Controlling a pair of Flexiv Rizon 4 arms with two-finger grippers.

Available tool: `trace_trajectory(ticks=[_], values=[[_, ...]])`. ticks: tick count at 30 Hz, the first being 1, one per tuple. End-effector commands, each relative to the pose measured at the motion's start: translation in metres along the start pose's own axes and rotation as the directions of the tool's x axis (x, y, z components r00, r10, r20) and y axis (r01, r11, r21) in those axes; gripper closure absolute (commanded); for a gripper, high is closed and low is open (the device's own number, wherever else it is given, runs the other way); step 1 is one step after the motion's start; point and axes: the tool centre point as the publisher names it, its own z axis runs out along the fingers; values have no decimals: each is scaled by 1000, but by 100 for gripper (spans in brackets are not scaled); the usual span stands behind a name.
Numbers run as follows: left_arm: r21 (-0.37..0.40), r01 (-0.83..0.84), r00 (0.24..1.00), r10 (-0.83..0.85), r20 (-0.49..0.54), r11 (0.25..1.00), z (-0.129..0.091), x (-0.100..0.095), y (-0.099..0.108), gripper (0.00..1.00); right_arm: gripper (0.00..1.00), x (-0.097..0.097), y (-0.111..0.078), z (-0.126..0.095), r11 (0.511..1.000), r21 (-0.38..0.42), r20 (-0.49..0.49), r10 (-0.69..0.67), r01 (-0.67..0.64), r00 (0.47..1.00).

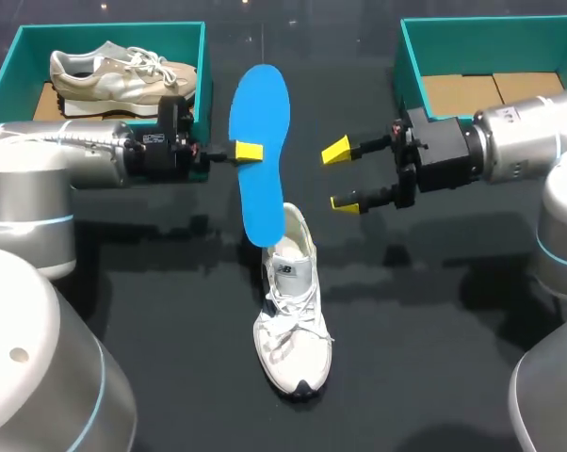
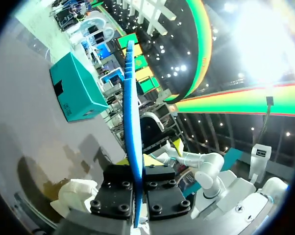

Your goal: Take the shoe out of the shoebox, open the shoe tongue, remove and reinsert the insole, then place the shoe into the shoebox

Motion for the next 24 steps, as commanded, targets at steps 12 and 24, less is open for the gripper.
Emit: trace_trajectory(ticks=[12, 24], values=[[-15, -421, 907, 421, 7, 907, 12, 15, 14, 100, 0, 0, 3, 3, 1000, 2, 1, 1, -1, 1000], [-26, -755, 649, 752, 120, 655, 21, 48, 37, 100, 0, 0, 3, 3, 1000, 2, 1, 1, -1, 1000]])
